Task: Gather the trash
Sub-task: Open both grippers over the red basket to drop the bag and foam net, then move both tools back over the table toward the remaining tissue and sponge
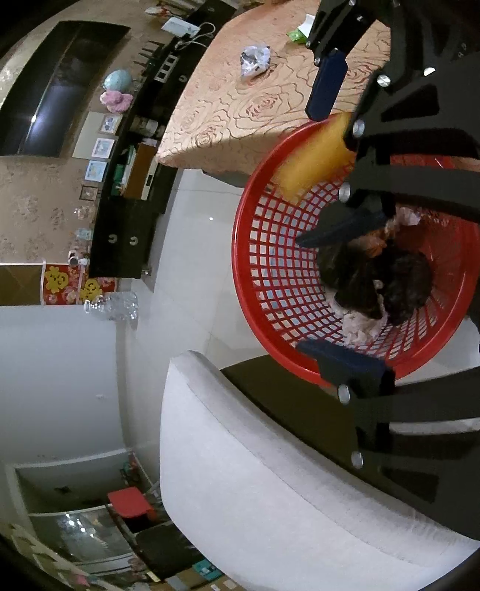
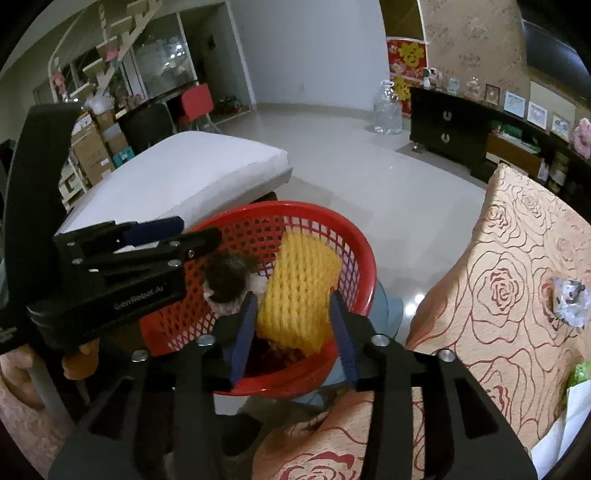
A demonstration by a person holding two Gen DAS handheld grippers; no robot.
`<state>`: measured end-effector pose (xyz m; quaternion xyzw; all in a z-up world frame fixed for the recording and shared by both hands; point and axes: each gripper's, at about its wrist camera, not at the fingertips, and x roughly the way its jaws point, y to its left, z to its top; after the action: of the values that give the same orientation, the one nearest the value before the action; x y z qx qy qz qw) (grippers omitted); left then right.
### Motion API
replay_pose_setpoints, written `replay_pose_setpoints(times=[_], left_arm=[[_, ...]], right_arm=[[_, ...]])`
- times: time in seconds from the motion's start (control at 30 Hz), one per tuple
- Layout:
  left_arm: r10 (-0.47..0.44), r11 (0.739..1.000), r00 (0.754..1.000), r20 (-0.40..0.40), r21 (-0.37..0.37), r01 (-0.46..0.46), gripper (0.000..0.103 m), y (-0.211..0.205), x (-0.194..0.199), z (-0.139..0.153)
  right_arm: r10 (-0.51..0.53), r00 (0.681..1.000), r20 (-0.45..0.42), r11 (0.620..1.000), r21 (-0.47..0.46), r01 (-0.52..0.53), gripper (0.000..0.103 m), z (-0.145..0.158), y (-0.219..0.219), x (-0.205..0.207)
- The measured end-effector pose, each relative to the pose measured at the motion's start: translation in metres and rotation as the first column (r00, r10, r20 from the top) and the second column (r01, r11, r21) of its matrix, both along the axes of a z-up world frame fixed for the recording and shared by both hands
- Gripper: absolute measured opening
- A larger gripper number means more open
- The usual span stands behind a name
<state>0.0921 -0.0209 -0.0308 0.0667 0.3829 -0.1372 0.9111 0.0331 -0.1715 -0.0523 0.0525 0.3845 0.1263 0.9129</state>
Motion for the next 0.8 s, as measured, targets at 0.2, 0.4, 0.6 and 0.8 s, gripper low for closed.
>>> replay_pose_setpoints(times=[0.2,0.4,0.6,0.8], left_arm=[[0.021,1.0,1.0,0.014,-0.022,-0.021,0.072,0.005,0.0,0.005],[0.027,0.999,0.998,0.065,-0.046,-0.024,0.082,0.003,-0.007,0.015],[-0.018,0.999,0.995,0.094,-0.049,0.022,0.082,-0.012,-0.016,0.02],[-0.068,0.996,0.992,0.109,-0.058,0.074,0.082,-0.033,-0.026,0.022]], right_arm=[[-0.033,0.999,0.014,0.999,0.009,0.033,0.059,0.003,-0.011,-0.005],[-0.094,0.995,0.035,0.996,0.016,0.093,0.067,0.011,-0.032,-0.015],[-0.162,0.985,0.062,0.987,-0.011,0.163,0.07,0.017,-0.053,-0.031],[-0.252,0.964,0.083,0.966,-0.035,0.255,0.071,0.023,-0.086,-0.055]])
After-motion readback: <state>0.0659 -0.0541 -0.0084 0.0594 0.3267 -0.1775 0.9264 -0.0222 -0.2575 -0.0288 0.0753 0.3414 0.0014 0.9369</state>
